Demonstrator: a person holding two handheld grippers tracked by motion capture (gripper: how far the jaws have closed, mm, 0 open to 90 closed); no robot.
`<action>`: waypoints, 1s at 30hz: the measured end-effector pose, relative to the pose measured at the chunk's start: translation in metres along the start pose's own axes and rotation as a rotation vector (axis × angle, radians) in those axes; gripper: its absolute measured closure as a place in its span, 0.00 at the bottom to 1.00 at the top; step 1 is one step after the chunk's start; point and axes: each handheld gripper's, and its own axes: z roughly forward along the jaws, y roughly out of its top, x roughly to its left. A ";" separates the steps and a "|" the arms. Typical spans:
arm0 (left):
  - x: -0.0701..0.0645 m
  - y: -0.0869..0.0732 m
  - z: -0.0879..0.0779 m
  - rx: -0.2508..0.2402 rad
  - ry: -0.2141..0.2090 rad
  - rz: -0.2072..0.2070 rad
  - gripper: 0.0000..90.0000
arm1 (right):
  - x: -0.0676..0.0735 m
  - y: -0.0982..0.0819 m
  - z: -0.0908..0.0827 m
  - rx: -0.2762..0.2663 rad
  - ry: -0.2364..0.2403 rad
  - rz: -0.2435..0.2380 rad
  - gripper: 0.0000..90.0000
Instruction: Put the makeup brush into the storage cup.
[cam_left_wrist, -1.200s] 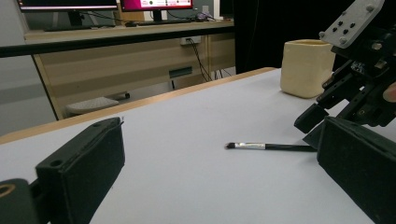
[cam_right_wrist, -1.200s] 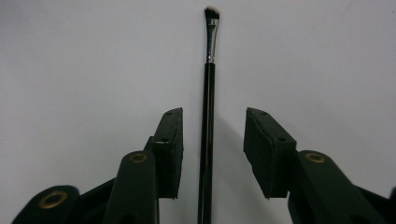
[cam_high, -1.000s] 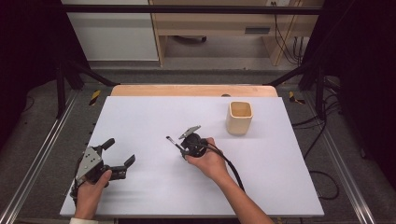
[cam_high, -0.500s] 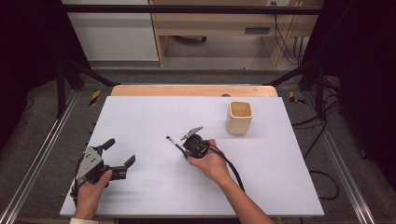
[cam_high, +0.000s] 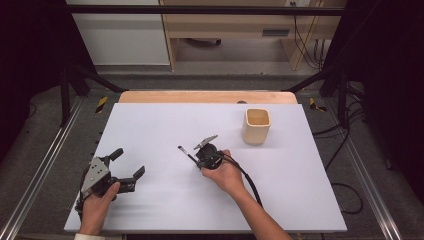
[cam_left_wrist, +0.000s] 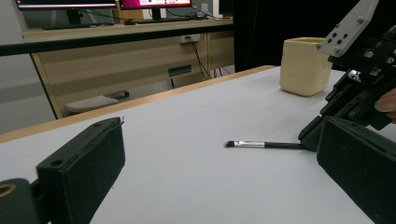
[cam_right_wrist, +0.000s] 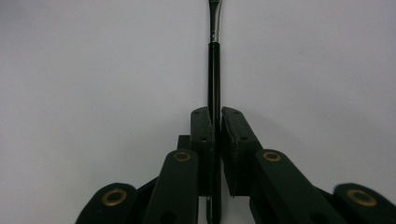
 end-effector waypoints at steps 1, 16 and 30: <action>0.000 0.000 0.000 0.000 -0.001 -0.001 0.01 | -0.001 0.000 0.000 -0.001 0.011 0.021 0.93; -0.002 0.001 0.001 0.002 -0.006 0.005 0.01 | -0.006 -0.008 -0.010 -0.113 0.042 0.043 0.93; -0.007 0.001 0.003 0.017 -0.009 0.024 0.01 | -0.009 -0.034 -0.039 -0.218 0.000 0.001 0.93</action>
